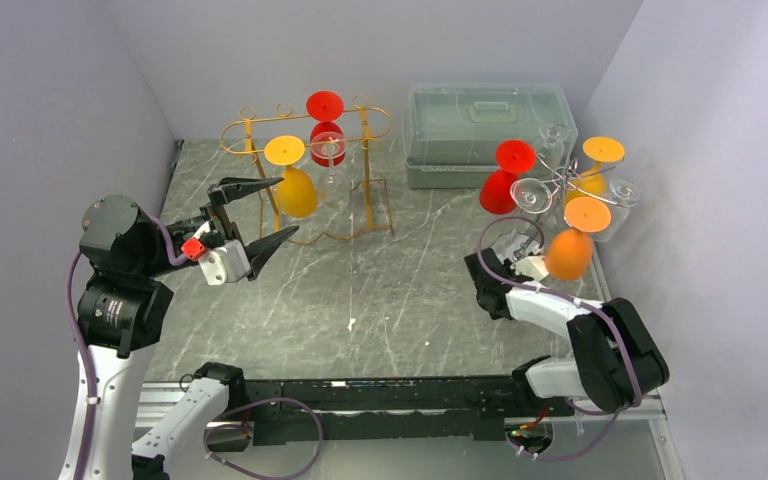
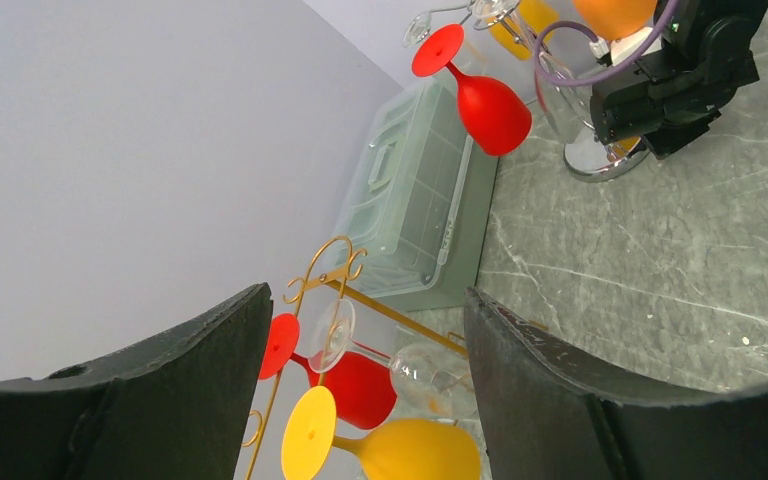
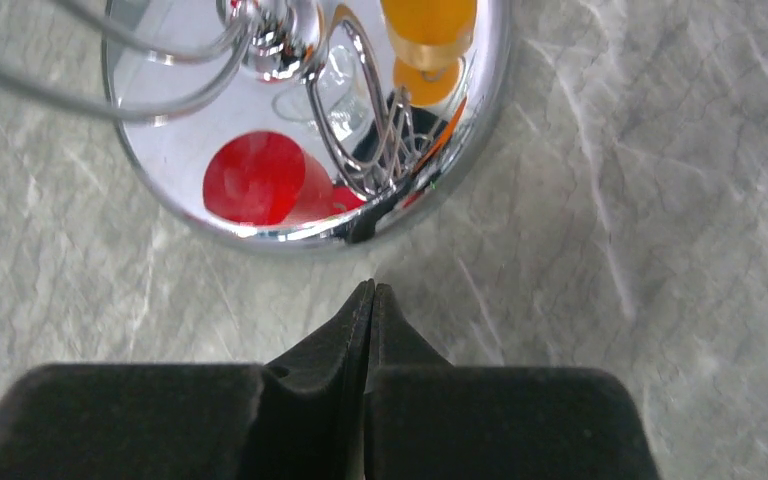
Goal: Place the wine glass upside down on the wine glass rack
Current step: Adjust the wine rack at the center of the board.
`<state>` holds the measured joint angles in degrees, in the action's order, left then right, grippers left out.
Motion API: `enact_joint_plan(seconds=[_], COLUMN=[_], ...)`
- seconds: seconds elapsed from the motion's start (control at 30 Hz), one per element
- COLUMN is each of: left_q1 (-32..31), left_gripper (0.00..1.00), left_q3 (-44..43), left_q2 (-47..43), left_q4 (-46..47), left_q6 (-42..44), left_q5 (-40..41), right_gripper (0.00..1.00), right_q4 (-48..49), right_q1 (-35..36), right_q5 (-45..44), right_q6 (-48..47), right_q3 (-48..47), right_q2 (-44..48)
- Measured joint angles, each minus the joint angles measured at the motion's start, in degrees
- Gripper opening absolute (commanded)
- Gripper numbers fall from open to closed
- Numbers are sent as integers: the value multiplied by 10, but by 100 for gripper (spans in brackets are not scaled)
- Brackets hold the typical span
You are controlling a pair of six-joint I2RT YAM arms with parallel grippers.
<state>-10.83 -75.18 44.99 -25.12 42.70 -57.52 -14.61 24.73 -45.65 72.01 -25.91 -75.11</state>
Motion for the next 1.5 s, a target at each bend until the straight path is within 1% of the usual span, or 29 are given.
enact_joint_plan(seconds=[0.17,0.3,0.47,0.6,0.97,1.1,1.2,1.3,1.37,1.5], left_q1=[0,0,0,0,0,0,0,0,0,0], left_gripper=[75,75,75,75,75,75,75,75,75,75], left_q3=[0,0,0,0,0,0,0,0,0,0], left_q2=[0,0,0,0,0,0,0,0,0,0], left_q4=[0,0,0,0,0,0,0,0,0,0], left_q6=[0,0,0,0,0,0,0,0,0,0], left_q5=[0,0,0,0,0,0,0,0,0,0], right_gripper=[0,0,0,0,1,12,22,24,26,31], right_q4=[26,22,23,29,71,85,92,105,121,143], right_q1=[-45,-59,-85,-94,-110,-94,-52,15,47,69], right_q5=[19,42,72,87,133,143,147,153,158,157], right_q6=[-23,-54,-98,-127,-195,-222,-244,-254,-251,-238], right_q3=[-14,-33,-87,-122,-154,-154,-153,-150,-141,-124], right_q2=[-20,-35,-88,-123,-158,-160,-160,-160,-156,-147])
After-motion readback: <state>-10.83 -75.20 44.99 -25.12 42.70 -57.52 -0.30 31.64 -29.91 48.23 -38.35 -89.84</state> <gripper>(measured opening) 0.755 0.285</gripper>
